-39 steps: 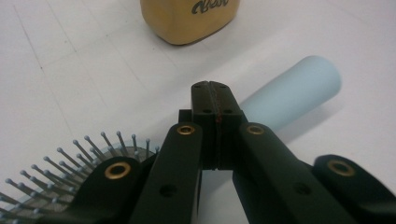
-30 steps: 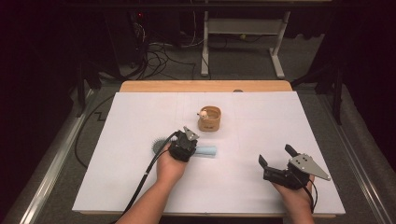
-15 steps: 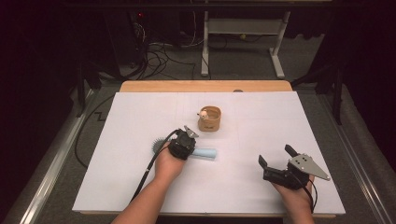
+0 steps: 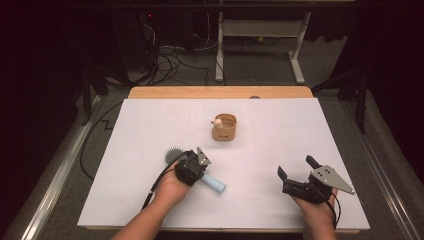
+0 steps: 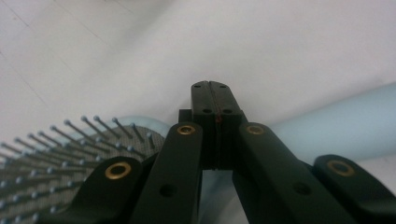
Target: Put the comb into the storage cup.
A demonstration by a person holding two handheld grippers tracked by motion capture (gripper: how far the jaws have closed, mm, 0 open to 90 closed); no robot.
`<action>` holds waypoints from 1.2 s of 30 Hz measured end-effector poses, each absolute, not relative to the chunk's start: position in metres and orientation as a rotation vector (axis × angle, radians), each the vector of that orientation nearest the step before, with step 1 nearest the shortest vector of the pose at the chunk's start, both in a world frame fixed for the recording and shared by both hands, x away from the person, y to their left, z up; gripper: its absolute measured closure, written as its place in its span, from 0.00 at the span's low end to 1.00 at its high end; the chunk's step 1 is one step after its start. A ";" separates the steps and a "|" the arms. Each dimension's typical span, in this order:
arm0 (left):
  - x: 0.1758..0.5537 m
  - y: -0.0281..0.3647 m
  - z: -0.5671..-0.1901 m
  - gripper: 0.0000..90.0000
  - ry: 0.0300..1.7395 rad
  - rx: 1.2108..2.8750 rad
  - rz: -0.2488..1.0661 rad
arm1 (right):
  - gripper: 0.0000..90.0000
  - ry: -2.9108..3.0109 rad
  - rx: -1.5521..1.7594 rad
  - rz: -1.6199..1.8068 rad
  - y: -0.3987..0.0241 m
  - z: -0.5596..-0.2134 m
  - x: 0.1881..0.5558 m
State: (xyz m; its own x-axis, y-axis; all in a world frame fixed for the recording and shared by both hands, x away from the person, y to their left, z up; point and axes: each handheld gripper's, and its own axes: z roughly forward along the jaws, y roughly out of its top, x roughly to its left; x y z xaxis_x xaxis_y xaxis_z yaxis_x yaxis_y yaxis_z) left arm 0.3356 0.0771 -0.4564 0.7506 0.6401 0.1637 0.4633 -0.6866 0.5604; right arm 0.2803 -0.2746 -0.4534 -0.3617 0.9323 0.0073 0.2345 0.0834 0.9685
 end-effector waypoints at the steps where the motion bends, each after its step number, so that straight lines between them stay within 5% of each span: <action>1: 0.333 0.079 -0.457 1.00 0.824 2.458 0.476 | 0.00 1.690 1.165 1.318 -0.275 -0.453 0.280; 36: 0.294 0.152 -0.458 1.00 0.836 2.458 0.433 | 0.00 1.676 1.192 1.339 -0.277 -0.454 0.280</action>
State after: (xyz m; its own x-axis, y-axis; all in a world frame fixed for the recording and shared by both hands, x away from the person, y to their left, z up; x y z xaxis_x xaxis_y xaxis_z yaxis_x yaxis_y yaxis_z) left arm 0.2938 0.1520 -0.4585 0.7603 0.6359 0.1326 0.4754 -0.6838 0.5535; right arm 0.2804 -0.2770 -0.4535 -0.3547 0.9343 0.0363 0.2422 0.0543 0.9687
